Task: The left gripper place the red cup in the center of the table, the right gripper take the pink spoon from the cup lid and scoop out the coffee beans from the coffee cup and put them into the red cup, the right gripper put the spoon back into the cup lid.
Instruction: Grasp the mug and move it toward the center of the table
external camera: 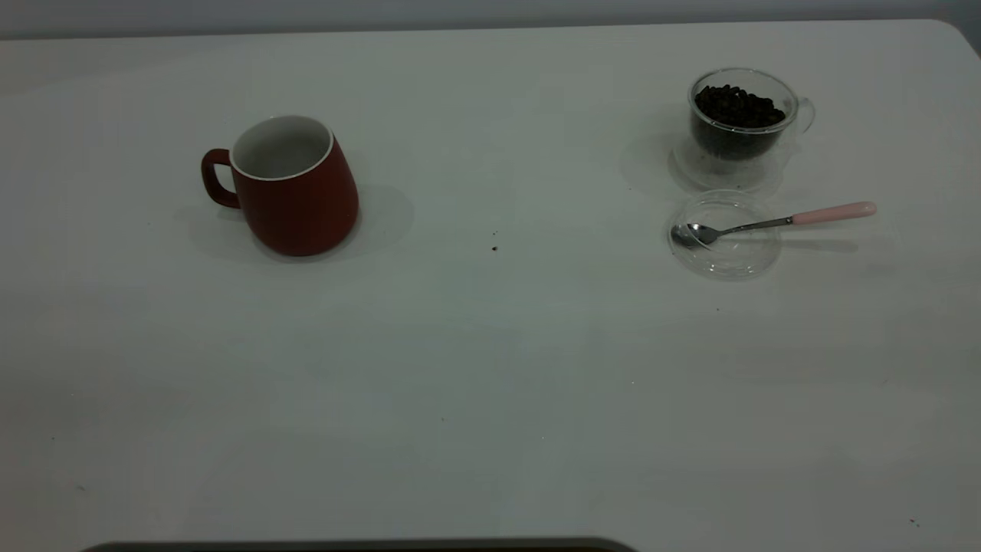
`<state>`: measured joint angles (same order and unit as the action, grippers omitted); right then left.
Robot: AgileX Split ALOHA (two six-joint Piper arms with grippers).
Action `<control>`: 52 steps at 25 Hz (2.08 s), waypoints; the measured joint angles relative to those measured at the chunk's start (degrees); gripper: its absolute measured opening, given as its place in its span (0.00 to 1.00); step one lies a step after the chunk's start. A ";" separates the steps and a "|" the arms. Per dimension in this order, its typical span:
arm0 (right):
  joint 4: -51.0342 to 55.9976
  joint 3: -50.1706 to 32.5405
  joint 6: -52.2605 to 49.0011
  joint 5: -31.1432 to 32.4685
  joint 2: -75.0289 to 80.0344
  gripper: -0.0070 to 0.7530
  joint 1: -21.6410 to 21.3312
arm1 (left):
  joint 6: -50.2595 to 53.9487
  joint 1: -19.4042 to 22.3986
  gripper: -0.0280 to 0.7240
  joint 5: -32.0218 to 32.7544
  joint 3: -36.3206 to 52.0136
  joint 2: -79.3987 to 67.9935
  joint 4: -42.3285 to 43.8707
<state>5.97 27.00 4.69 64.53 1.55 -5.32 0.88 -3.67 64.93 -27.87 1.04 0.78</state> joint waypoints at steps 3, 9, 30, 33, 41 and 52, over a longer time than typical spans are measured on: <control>0.00 0.00 0.00 0.00 0.00 0.75 0.00 | 0.05 0.00 0.71 0.00 0.00 0.00 0.00; 0.00 0.00 -0.03 0.00 0.00 0.75 0.00 | 0.05 0.00 0.71 0.00 0.00 0.00 0.00; 0.00 0.00 -0.03 0.00 0.00 0.75 0.00 | 0.01 0.00 0.71 0.00 0.00 0.00 0.00; 0.00 0.00 -0.03 0.00 0.00 0.75 0.00 | 0.01 0.00 0.71 0.00 0.00 0.00 0.00; 0.00 0.00 -0.03 0.00 0.00 0.75 0.00 | 1.24 0.00 0.71 0.92 -0.79 -2.96 0.36; 0.00 0.00 -0.03 0.00 0.00 0.75 0.00 | 3.57 0.00 0.71 -13.27 -11.46 -46.00 4.50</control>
<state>5.97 27.00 4.66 64.53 1.55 -5.32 4.45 -3.67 51.66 -39.33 -44.96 5.27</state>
